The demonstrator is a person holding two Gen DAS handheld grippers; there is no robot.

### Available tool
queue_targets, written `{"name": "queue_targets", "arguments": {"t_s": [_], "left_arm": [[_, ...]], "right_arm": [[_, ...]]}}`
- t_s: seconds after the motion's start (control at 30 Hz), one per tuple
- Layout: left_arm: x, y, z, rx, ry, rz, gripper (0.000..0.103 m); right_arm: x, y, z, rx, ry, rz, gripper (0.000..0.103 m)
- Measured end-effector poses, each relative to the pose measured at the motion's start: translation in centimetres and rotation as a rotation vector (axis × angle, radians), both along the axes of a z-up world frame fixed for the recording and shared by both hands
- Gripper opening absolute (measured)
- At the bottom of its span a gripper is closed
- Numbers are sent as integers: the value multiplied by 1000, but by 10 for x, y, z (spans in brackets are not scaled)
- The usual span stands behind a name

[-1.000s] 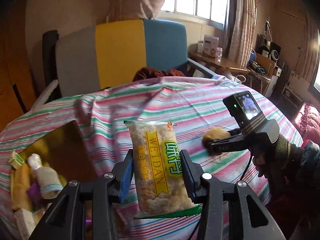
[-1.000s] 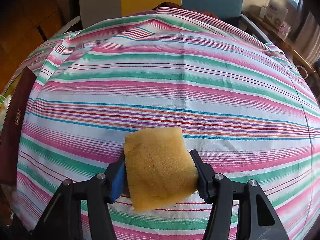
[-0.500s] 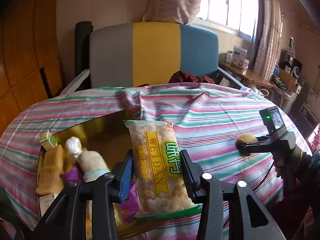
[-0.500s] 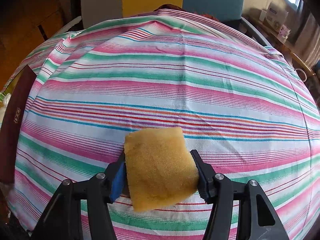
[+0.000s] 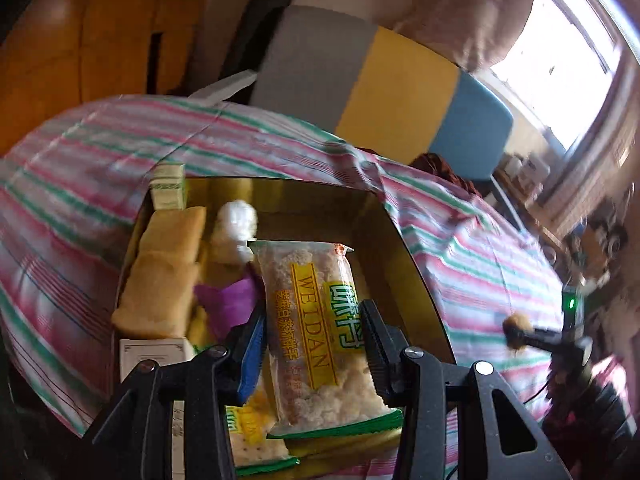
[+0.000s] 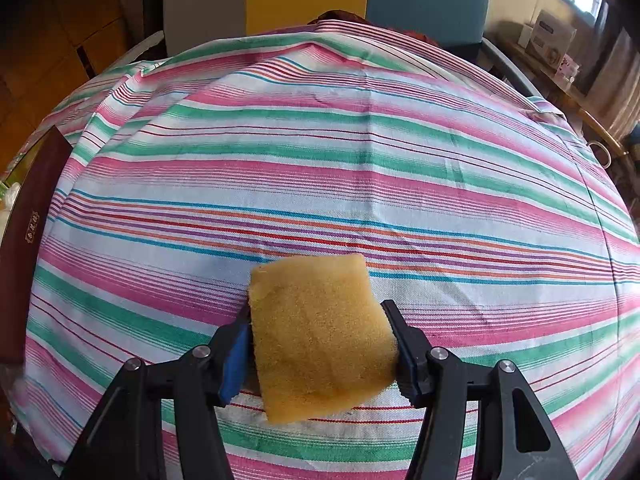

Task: Organize objects
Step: 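Lower the WEIDAN pack into the gold tray and open the left gripper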

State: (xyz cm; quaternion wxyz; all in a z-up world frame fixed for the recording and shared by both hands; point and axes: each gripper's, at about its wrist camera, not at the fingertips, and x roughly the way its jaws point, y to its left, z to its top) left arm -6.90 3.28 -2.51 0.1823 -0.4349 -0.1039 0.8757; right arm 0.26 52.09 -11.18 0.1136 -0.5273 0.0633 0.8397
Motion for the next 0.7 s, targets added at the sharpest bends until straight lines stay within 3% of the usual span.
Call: {"name": "queue_targets", "arguments": {"t_s": [0.1, 0.33, 0.7], "left_arm": [[-15, -8, 0, 23, -17, 26, 44], [-50, 19, -4, 69, -62, -9, 44], [-96, 73, -32, 8, -146, -49, 44]], "right_arm": [[0, -1, 0, 4, -2, 3, 61], [-1, -2, 0, 7, -5, 6, 62], [0, -3, 0, 13, -7, 9, 62]]}}
